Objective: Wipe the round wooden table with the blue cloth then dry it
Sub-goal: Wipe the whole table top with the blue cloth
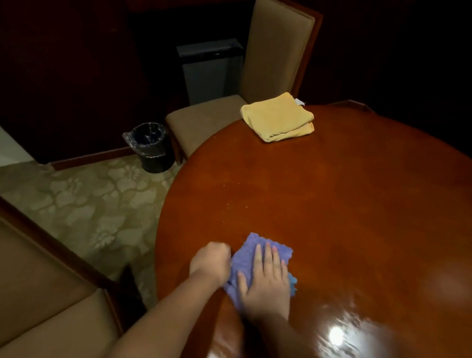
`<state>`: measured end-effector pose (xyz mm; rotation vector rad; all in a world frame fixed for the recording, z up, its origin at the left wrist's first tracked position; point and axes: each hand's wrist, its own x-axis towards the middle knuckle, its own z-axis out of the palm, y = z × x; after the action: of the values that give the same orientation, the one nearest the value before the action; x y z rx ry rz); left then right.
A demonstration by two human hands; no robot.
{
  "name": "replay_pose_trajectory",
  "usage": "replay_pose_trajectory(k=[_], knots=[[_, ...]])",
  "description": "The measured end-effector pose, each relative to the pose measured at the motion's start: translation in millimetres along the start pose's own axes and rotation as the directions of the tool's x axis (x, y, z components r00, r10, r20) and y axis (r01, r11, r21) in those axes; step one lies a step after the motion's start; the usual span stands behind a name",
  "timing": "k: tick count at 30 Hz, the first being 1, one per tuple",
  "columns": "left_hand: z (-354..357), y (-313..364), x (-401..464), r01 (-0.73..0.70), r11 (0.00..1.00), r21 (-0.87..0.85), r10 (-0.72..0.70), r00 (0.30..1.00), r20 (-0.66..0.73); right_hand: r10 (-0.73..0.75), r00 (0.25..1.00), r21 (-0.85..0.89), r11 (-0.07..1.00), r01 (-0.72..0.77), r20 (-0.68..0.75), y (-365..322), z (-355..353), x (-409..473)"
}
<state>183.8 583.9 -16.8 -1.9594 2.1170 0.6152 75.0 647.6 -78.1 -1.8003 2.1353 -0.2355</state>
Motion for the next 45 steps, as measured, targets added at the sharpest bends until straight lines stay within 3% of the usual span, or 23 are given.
replay_pose_trajectory(k=[7,15,18,23,28,36,42,45], knots=[[-30.1,-36.1,81.8,-0.167,0.985,0.050,0.170,0.983,-0.070,0.156,0.984,0.026,0.988,-0.155,-0.085,-60.1,13.3,81.2],[-72.7,-70.5,175.4,-0.197,0.946,-0.259,0.158,0.974,-0.162,0.276,0.957,-0.005,0.961,-0.277,-0.093,-103.6,14.6,177.6],[-77.7,-81.2,197.2,-0.196,0.933,-0.301,0.136,0.968,-0.209,0.170,0.984,-0.052,0.984,-0.173,-0.051,-108.3,11.1,208.7],[-76.2,-98.9,200.7,-0.095,0.908,-0.408,-0.006,0.971,-0.238,-0.163,0.986,-0.121,0.978,0.167,0.042,-102.1,0.0,235.0],[-69.7,-102.3,179.9,0.007,0.908,-0.418,-0.082,0.983,-0.162,-0.341,0.934,-0.127,0.927,0.352,0.102,-96.6,-6.3,215.3],[-40.4,-107.4,98.5,0.135,0.919,-0.370,-0.175,0.982,-0.076,-0.409,0.905,-0.142,0.895,0.423,0.116,-91.2,10.8,125.6],[-9.3,-92.7,15.1,0.115,0.946,-0.303,-0.139,0.988,-0.062,-0.371,0.927,-0.161,0.913,0.375,0.052,-70.2,22.8,34.4],[5.0,-75.0,-16.8,0.078,0.956,-0.284,-0.106,0.991,-0.084,-0.232,0.973,-0.139,0.963,0.232,0.012,-58.2,25.1,-4.5]])
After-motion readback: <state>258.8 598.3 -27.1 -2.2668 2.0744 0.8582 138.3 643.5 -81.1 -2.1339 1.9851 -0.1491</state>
